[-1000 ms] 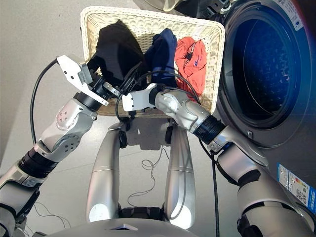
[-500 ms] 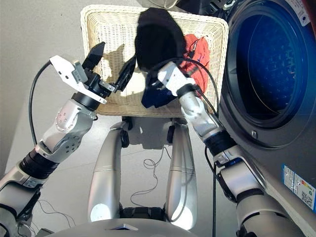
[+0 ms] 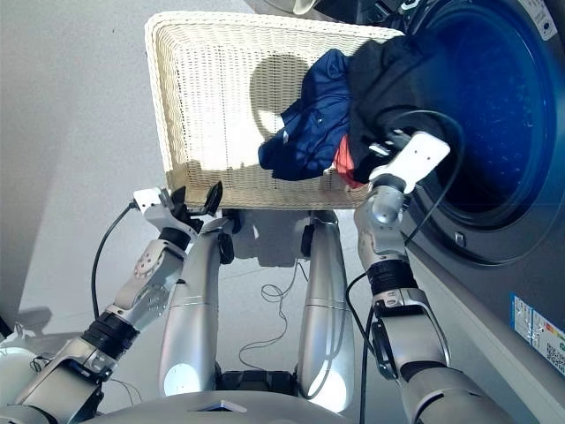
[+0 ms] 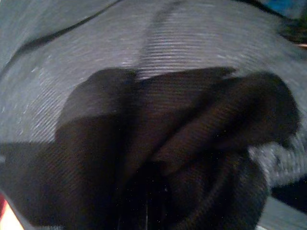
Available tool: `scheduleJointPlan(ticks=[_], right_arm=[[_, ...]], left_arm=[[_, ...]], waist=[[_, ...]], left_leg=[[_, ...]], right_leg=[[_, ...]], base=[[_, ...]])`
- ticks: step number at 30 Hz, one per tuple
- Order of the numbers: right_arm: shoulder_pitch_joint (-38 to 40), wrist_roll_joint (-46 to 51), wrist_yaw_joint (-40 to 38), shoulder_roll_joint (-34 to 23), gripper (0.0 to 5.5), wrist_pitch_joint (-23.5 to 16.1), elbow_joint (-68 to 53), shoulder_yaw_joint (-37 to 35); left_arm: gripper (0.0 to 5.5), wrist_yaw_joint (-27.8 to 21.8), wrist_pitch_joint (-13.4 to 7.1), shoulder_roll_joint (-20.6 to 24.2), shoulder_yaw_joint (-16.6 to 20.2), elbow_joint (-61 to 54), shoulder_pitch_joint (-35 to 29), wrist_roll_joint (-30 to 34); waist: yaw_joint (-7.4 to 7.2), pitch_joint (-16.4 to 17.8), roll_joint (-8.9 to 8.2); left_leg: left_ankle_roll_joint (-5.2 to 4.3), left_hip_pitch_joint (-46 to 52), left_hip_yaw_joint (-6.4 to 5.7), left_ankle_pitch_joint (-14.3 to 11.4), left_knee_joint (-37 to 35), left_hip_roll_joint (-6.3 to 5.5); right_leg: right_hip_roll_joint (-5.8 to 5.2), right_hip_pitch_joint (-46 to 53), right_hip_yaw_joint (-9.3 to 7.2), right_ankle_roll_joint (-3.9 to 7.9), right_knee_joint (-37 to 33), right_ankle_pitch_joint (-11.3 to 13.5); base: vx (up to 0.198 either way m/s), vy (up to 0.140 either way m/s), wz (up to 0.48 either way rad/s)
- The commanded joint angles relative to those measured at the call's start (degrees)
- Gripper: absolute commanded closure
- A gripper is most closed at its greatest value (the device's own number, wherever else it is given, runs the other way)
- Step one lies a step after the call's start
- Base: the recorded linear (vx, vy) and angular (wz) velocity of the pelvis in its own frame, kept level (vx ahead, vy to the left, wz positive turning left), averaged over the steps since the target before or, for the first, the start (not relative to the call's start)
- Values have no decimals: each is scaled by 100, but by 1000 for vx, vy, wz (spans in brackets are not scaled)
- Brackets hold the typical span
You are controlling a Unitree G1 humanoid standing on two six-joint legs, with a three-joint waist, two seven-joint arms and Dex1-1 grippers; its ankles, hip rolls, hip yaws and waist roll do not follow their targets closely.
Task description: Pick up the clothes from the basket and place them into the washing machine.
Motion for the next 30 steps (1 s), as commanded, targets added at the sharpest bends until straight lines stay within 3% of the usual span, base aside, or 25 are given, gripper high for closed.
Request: scheduleJointPlan(ticks=[1, 7, 11, 17, 25, 27, 30], right_arm=[[-221, 295, -580, -544, 550, -723, -240, -399], [-930, 709, -1162, -1080, 550, -898, 226, -798], [-1368, 1017, -1286, -1762, 550, -831, 679, -859], [-1937, 1790, -1116, -2787, 550, -609, 1593, -683], [-2307, 2360, -862, -3268, 550, -394, 2287, -425], [-2351, 2507, -721, -3277, 0, -364, 2285, -357], [-2301, 2743, -452, -3167, 0, -368, 2124, -279]], left_arm=[[0, 154, -118, -121, -28, -105, 129, 262], [0, 180, -26, 17, -78, -100, 225, 269], [0, 179, -47, 111, -33, -142, 278, 217], [0, 195, -27, 247, -88, -434, 390, 197], [0, 265, -24, 336, -107, -649, 468, 174], [0, 296, -36, 350, -91, -682, 465, 161], [0, 344, -62, 319, -35, -698, 419, 173]], waist=[[-199, -77, 355], [-116, -77, 390], [-61, -77, 397], [19, -77, 402], [53, -77, 403], [47, -77, 397], [22, -77, 371]], left_leg=[[-49, -249, -82, 211, -115, -43], [-62, -330, -90, 163, -39, -52], [-73, -394, -108, 135, 41, -57], [-83, -499, -143, 93, 129, -81], [-103, -575, -129, 75, 190, -69], [-108, -586, -123, 83, 178, -60], [-108, -585, -109, 86, 166, -54]], right_leg=[[14, 95, 214, 423, 307, -571], [-5, 26, 207, 440, 347, -582], [-33, 6, 191, 455, 373, -576], [-70, -82, 163, 467, 448, -579], [-86, -137, 145, 463, 494, -575], [-82, -143, 149, 461, 484, -564], [-75, -149, 157, 456, 469, -552]], base=[[0, 0, 0], [0, 0, 0], [0, 0, 0], [0, 0, 0], [0, 0, 0], [0, 0, 0], [0, 0, 0]])
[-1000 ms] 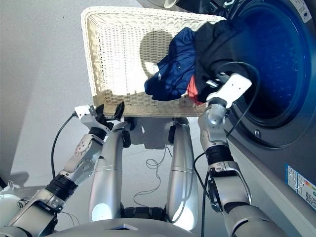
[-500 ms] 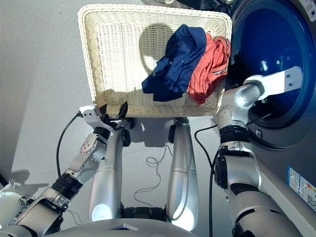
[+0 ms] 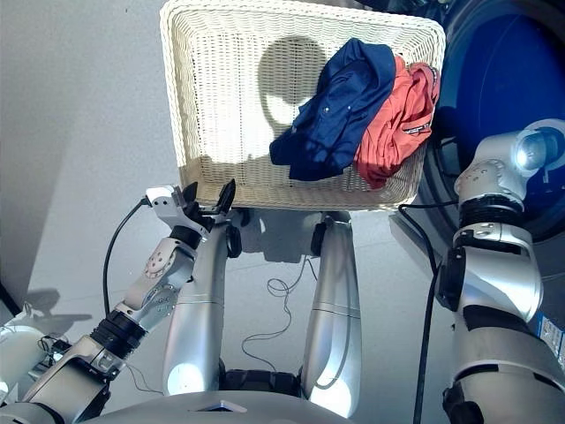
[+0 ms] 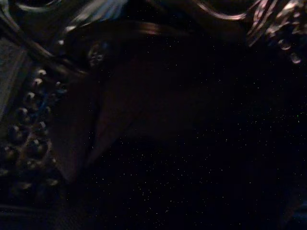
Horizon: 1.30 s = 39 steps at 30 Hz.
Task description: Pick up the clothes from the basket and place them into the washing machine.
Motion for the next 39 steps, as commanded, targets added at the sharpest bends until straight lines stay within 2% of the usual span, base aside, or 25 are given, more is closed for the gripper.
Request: scheduleJointPlan(ticks=[1, 8, 11, 12, 15, 17, 18, 21, 22, 23, 24, 26, 30, 33, 35, 36, 37, 38, 39], right_arm=[[-184, 301, 194, -831, 0, -342, -430, 324], [602, -357, 388, 89, 0, -342, -1742, 608], [1391, -1162, 577, 632, 0, -130, -2934, 957], [1929, -1586, 729, 916, 0, -82, -3641, 1060], [2480, -1970, 872, 1210, 0, 35, -4307, 1117], [2880, -2398, 1087, 1365, 0, 103, -4866, 1298], [3125, -2582, 1156, 1438, 0, 123, -5072, 1343], [3596, -3169, 1314, 1542, 0, 195, -5646, 1574], [3568, -3295, 1311, 1549, 0, 220, -5797, 1602], [3654, -3451, 1328, 1548, 0, 248, -5873, 1702], [3599, -3558, 1331, 1562, 0, 244, -5987, 1730], [3615, -3750, 1366, 1520, 0, 245, -6245, 1854], [3634, -3876, 1397, 1474, 0, 247, -6666, 1935], [3633, -3880, 1492, 1428, 0, 231, -7154, 2041], [3536, -3868, 1614, 1395, 0, 255, -7469, 2262], [3536, -3870, 1613, 1394, 0, 258, -7472, 2255], [3519, -3959, 1625, 1381, 0, 307, -7555, 2353], [3449, -3980, 1627, 1410, 0, 339, -7624, 2502], [3357, -3997, 1645, 1435, 0, 364, -7620, 2614]], left_arm=[[0, 256, -123, 232, 259, -210, 489, -19], [0, 419, -184, 94, 468, -177, 359, 12], [0, 513, -216, 24, 683, -63, 282, 189], [0, 556, -233, -26, 795, -51, 247, 318], [0, 653, -224, -2, 860, -157, 225, 570], [0, 748, -271, 143, 942, -541, 148, 975], [0, 885, -302, 200, 996, -753, 163, 1285], [0, 1537, -342, 484, 1339, -1621, -138, 2426], [0, 1676, -363, 502, 1403, -1842, -285, 2578], [0, 1771, -375, 514, 1405, -2070, -311, 2760], [0, 1928, -334, 587, 1506, -2295, -489, 3100], [0, 2237, -213, 768, 1605, -2762, -723, 3860], [0, 2385, -178, 789, 1564, -3071, -841, 4003], [0, 2432, -120, 773, 1374, -2986, -1072, 4010], [0, 2460, -8, 662, 1055, -2424, -1498, 3918], [0, 2462, -27, 658, 1043, -2392, -1522, 3915], [0, 2441, 1, 565, 879, -1948, -1610, 3749], [0, 2471, 21, 406, 709, -1489, -1787, 3588], [0, 2477, 211, 361, 544, -968, -2061, 3748]], waist=[[-221, -85, 193], [-307, -85, 131], [-387, -85, 53], [-443, -85, 23], [-497, -85, -10], [-519, -85, -5], [-532, -85, -9], [-571, -85, 7], [-586, -85, 14], [-593, -85, 22], [-599, -85, 36], [-609, -85, 57], [-629, -85, 73], [-682, -85, 42], [-779, -85, -55], [-773, -85, -56], [-811, -85, -105], [-845, -85, -148], [-884, -85, -196]], left_leg=[[-200, -65, -30, 199, -226, -29], [-179, -9, 39, 225, -265, -13], [-166, 24, 82, 257, -304, -2], [-156, 32, 110, 266, -309, 6], [-154, 58, 146, 276, -322, 16], [-153, 66, 173, 289, -343, 39], [-184, 235, 157, 92, -265, 42], [-188, 237, 190, 89, -263, 72], [-159, 85, 218, 283, -344, 79], [-185, 247, 195, 90, -277, 81], [-158, 110, 229, 273, -360, 91], [-151, 143, 248, 261, -378, 107], [-148, 176, 279, 256, -396, 121], [-149, 213, 303, 262, -424, 141], [-161, 210, 329, 273, -415, 171], [-161, 209, 334, 275, -419, 170], [-189, 331, 318, 129, -362, 181], [-200, 360, 324, 93, -349, 190], [-207, 345, 328, 96, -343, 201]], right_leg=[[-4, 182, 188, 356, 339, -538], [24, 180, 216, 324, 341, -534], [40, 187, 263, 305, 319, -528], [50, 184, 278, 293, 321, -534], [53, 182, 297, 288, 324, -533], [63, 159, 299, 283, 328, -527], [65, 315, 297, 297, 415, -721], [69, 293, 287, 301, 428, -735], [76, 134, 285, 282, 346, -554], [74, 276, 280, 299, 444, -741], [90, 120, 290, 285, 361, -561], [95, 124, 301, 289, 352, -561], [99, 140, 311, 290, 336, -554], [110, 152, 334, 293, 330, -539], [129, 146, 350, 294, 319, -507], [129, 141, 355, 295, 320, -507], [130, 252, 347, 309, 377, -642], [132, 275, 344, 313, 394, -674], [140, 263, 350, 314, 394, -668]], base=[[0, 0, 0], [0, 0, 0], [0, 0, 0], [0, 0, 0], [0, 0, 0], [48, -9, -53], [100, -16, -92], [4, -11, -77], [0, 0, 0], [-87, -17, -90], [0, 0, 0], [-40, -5, -40], [0, 0, 0], [0, 0, 0], [0, 0, 0], [70, 7, -23], [88, 2, -22], [85, 5, -40], [-76, 0, -46]])
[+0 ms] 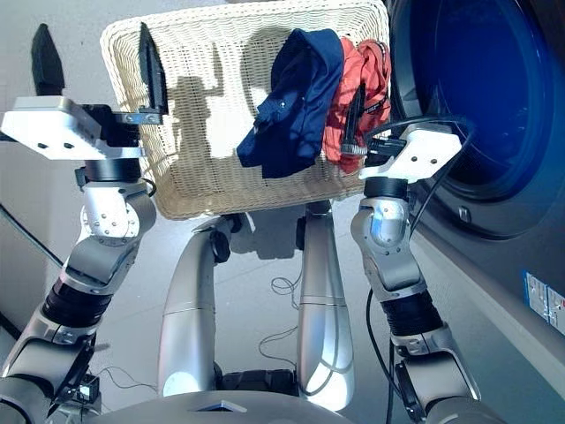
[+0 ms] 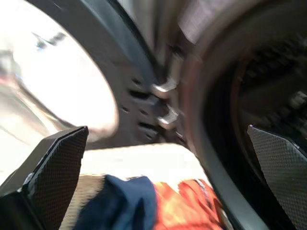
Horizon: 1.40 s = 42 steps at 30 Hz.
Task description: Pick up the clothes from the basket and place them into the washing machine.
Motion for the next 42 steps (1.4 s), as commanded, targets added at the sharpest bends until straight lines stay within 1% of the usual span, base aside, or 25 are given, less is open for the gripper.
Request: scheduleJointPlan(ticks=[1, 2, 3, 4, 5, 6, 8, 11, 12, 13, 15, 18, 23, 24, 25, 27, 31, 32, 33, 34, 35, 36, 37, 38, 42], right_arm=[[-181, -393, 95, 28, 0, -113, -727, 247], [-254, -455, 133, 30, 0, -88, -816, 349], [-329, -456, 207, 14, 0, -60, -875, 471], [-447, -412, 342, 2, 0, -7, -937, 633], [-568, -216, 542, 45, 0, 50, -970, 966], [-645, -210, 550, 33, 0, 44, -968, 941], [-960, -60, 677, 134, 0, 105, -989, 1243], [-1532, 88, 777, 389, 0, 169, -919, 1676], [-1781, 115, 748, 551, 0, 154, -886, 1828], [-1789, 114, 746, 555, 0, 150, -879, 1831], [-2052, 47, 728, 671, 0, 193, -840, 1979], [-2337, 8, 687, 810, 0, 240, -766, 2156], [-2639, -34, 639, 994, 0, 272, -707, 2328], [-2660, -34, 609, 1090, 0, 283, -675, 2384], [-2733, -41, 608, 1073, 0, 280, -680, 2370], [-2902, -27, 591, 1175, 0, 287, -680, 2490], [-3015, 15, 590, 1248, 0, 286, -638, 2573], [-3066, 39, 585, 1294, 0, 277, -617, 2621], [-3069, 38, 584, 1293, 0, 276, -615, 2622], [-3005, 98, 598, 1339, 0, 270, -625, 2681], [-3052, 128, 595, 1367, 0, 265, -631, 2680], [-3123, 123, 597, 1346, 0, 264, -639, 2663], [-3076, 131, 578, 1413, 0, 273, -631, 2721], [-3103, 79, 573, 1414, 0, 285, -643, 2718], [-3158, 55, 573, 1454, 0, 298, -683, 2740]], left_arm=[[0, 51, 128, 134, -204, 524, -513, 223], [0, 17, 146, 136, -317, 704, -661, 357], [0, -44, 91, 88, -460, 880, -818, 303], [0, -184, 121, 15, -631, 1070, -951, 276], [0, -337, 294, -94, -1012, 1398, -1126, 496], [0, -330, 283, -84, -1003, 1415, -1214, 505], [0, -408, 377, -234, -1317, 1718, -1515, 759], [0, -467, 418, -530, -1585, 2176, -1734, 783], [0, -469, 474, -590, -1690, 2387, -1778, 897], [0, -468, 472, -588, -1689, 2391, -1782, 898], [0, -452, 530, -659, -1772, 2591, -1830, 979], [0, -414, 546, -796, -1839, 2776, -1887, 992], [0, -391, 570, -910, -1955, 2938, -1934, 970], [0, -397, 607, -1012, -2003, 3089, -1835, 893], [0, -392, 603, -995, -1993, 3089, -1911, 898], [0, -394, 631, -1106, -2061, 3315, -1897, 770], [0, -378, 664, -1190, -2086, 3588, -1891, 681], [0, -346, 748, -1275, -2085, 3875, -1909, 716], [0, -345, 744, -1279, -2085, 3883, -1915, 716], [0, -320, 782, -1378, -2097, 4122, -1845, 690], [0, -310, 825, -1419, -2115, 4273, -1885, 698], [0, -303, 817, -1406, -2108, 4279, -1964, 704], [0, -289, 847, -1483, -2123, 4505, -1916, 651], [0, -289, 873, -1519, -2121, 4640, -1938, 624], [0, -278, 826, -1537, -2076, 4874, -2007, 453]], waist=[[-211, -63, -179], [-237, -63, -211], [-264, -63, -249], [-289, -63, -276], [-320, -63, -316], [-320, -63, -319], [-334, -63, -339], [-333, -63, -365], [-322, -63, -376], [-324, -63, -379], [-316, -63, -385], [-327, -63, -401], [-321, -63, -443], [-308, -63, -455], [-311, -63, -455], [-301, -63, -464], [-303, -63, -483], [-318, -63, -515], [-317, -63, -514], [-343, -63, -558], [-355, -63, -579], [-354, -63, -585], [-369, -63, -617], [-384, -63, -643], [-427, -63, -779]], left_leg=[[-230, -92, -46, 547, -521, 83], [-238, -97, -49, 555, -521, 86], [-244, -102, -46, 559, -520, 90], [-248, -115, -42, 567, -515, 94], [-283, 19, -78, 371, -431, 96], [-253, -134, -48, 560, -499, 93], [-262, -217, -49, 567, -441, 87], [-266, -303, -52, 557, -385, 88], [-267, -351, -54, 546, -355, 92], [-267, -356, -53, 544, -352, 92], [-269, -441, -46, 539, -305, 90], [-275, -586, -49, 533, -229, 83], [-286, -817, -84, 527, -121, 120], [-325, -738, -140, 331, -4, 141], [-296, -890, -117, 516, -69, 139], [-309, -994, -129, 512, -7, 169], [-320, -1086, -153, 502, 58, 188], [-330, -1125, -163, 487, 107, 212], [-330, -1129, -162, 485, 112, 213], [-370, -1022, -193, 240, 297, 246], [-370, -1063, -199, 235, 344, 268], [-344, -1213, -176, 418, 281, 267], [-394, -1114, -208, 155, 510, 313], [-410, -1156, -208, 108, 627, 347], [-458, -1298, -252, -109, 1134, 479]], right_leg=[[-41, 58, -30, 204, 371, -557], [-31, 52, -20, 210, 373, -555], [-24, 42, -23, 214, 378, -550], [-18, 38, -23, 218, 376, -546], [-14, 190, -41, 236, 451, -731], [-10, 34, -25, 221, 374, -547], [-1, -45, -9, 230, 424, -528], [7, -139, 2, 230, 469, -527], [20, -181, 10, 227, 484, -531], [20, -188, 12, 227, 488, -532], [6, -264, 8, 220, 546, -547], [-10, -389, 11, 213, 626, -556], [30, -591, 2, 189, 705, -572], [32, -505, -22, 195, 844, -783], [37, -656, -8, 180, 768, -602], [40, -752, -24, 179, 821, -612], [67, -827, -35, 170, 875, -634], [86, -887, -38, 172, 930, -650], [86, -892, -37, 172, 935, -652], [102, -775, -57, 182, 1094, -894], [111, -833, -60, 182, 1138, -900], [122, -987, -36, 169, 1065, -719], [159, -886, -63, 193, 1288, -1000], [180, -924, -98, 202, 1381, -1054], [294, -1056, -190, 275, 1729, -1233]], base=[[-91, -4, -42], [-89, -13, -103], [0, 0, 0], [85, -35, -166], [0, 0, 0], [0, 0, 0], [-51, -3, -45], [0, 0, 0], [0, 0, 0], [0, 0, 0], [0, 0, 0], [0, 0, 0], [15, -13, 6], [0, 0, 0], [0, 0, 0], [-53, -20, -5], [0, 0, 0], [0, 0, 0], [88, -41, -28], [82, -25, 0], [0, 0, 0], [0, 0, 0], [0, 0, 0], [84, -50, -127], [0, 0, 0]])
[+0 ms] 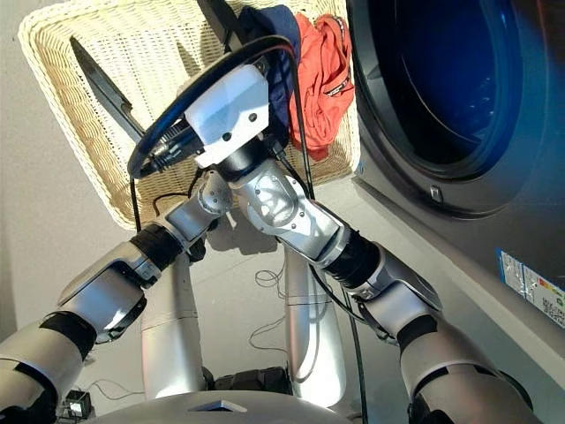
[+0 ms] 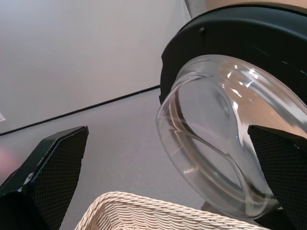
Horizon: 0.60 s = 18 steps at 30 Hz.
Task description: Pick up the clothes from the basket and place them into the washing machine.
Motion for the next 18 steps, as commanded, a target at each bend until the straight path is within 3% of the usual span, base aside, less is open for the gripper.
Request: scheduleJointPlan(ticks=[1, 10, 11, 12, 14, 18], right_arm=[[-251, 28, -9, 579, 0, -209, -588, 35], [-295, 238, 34, 622, 0, -216, -577, 111], [-311, 215, 43, 621, 0, -214, -556, 136], [-307, 218, 70, 615, 0, -216, -561, 148], [-307, 211, 142, 567, 0, -198, -564, 180], [-329, 194, 152, 459, 0, -182, -580, 193]], left_arm=[[0, 71, -166, -381, -141, 279, -158, -146], [0, 90, -130, -446, -158, 511, -316, -258], [82, 110, -24, -394, -207, 612, -389, -47], [347, 125, 28, -374, -228, 676, -418, 74], [550, 120, -11, -360, -191, 716, -419, 19], [550, 124, -38, -381, -187, 780, -439, -30]], waist=[[-11, -14, -358], [-75, -14, -414], [-89, -14, -417], [-96, -14, -422], [-102, -14, -439], [-114, -14, -448]], left_leg=[[-290, -428, -235, 205, 300, 136], [-335, -515, -265, 126, 497, 192], [-331, -493, -267, 132, 496, 192], [-331, -478, -265, 132, 487, 190], [-343, -487, -281, 132, 526, 195], [-359, -526, -313, 123, 588, 209]], right_leg=[[-38, -121, -260, 399, 1023, -1066], [-57, -288, -376, 410, 1315, -1201], [-39, -287, -390, 404, 1328, -1201], [-45, -284, -393, 397, 1333, -1197], [-31, -298, -397, 390, 1387, -1212], [-14, -328, -409, 378, 1437, -1250]], base=[[0, -19, -195], [1, -9, -52], [0, 0, 0], [0, 0, 0], [0, 0, 0], [0, 0, 0]])
